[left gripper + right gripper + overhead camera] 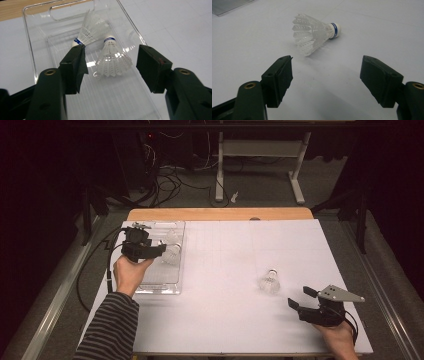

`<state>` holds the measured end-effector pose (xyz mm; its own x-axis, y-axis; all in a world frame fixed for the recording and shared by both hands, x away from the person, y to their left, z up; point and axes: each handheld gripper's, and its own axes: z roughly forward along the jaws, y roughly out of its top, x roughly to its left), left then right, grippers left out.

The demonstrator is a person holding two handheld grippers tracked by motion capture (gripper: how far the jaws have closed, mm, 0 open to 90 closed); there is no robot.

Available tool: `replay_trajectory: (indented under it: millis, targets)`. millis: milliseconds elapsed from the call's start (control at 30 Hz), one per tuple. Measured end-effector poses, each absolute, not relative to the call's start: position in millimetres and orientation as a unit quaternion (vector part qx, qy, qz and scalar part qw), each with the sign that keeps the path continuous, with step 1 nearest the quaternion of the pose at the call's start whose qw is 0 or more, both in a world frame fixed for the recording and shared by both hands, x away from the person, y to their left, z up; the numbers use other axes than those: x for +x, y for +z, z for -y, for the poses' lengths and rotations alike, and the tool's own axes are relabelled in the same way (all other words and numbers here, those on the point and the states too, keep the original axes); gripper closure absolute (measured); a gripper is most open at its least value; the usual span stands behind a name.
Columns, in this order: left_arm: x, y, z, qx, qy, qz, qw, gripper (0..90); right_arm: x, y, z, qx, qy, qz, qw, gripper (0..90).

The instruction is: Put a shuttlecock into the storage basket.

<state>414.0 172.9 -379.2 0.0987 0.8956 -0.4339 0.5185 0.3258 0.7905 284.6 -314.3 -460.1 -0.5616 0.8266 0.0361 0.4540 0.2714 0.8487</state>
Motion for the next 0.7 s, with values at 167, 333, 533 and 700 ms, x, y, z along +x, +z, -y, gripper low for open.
replay_trajectory:
  millis: [167,333,533,700]
  targets:
    - [405.7,-379.2,-171.4,0.554,0.187,-0.637,0.503,39.5,284.6,-460.1,314.3,0.417,0.436,-0.768,0.214,26.9]
    - [396.1,-379.6,-168.6,0.558,0.179,-0.627,0.514,40.1,284.5,-460.0,314.4,0.417,0.437,-0.767,0.214,26.8]
    - [387.1,-380.2,-164.9,0.56,0.176,-0.616,0.525,40.2,284.5,-459.9,314.4,0.418,0.437,-0.767,0.214,26.8]
    - [381.1,-380.0,-162.2,0.561,0.172,-0.61,0.532,40.3,284.5,-459.9,314.4,0.419,0.437,-0.767,0.214,26.8]
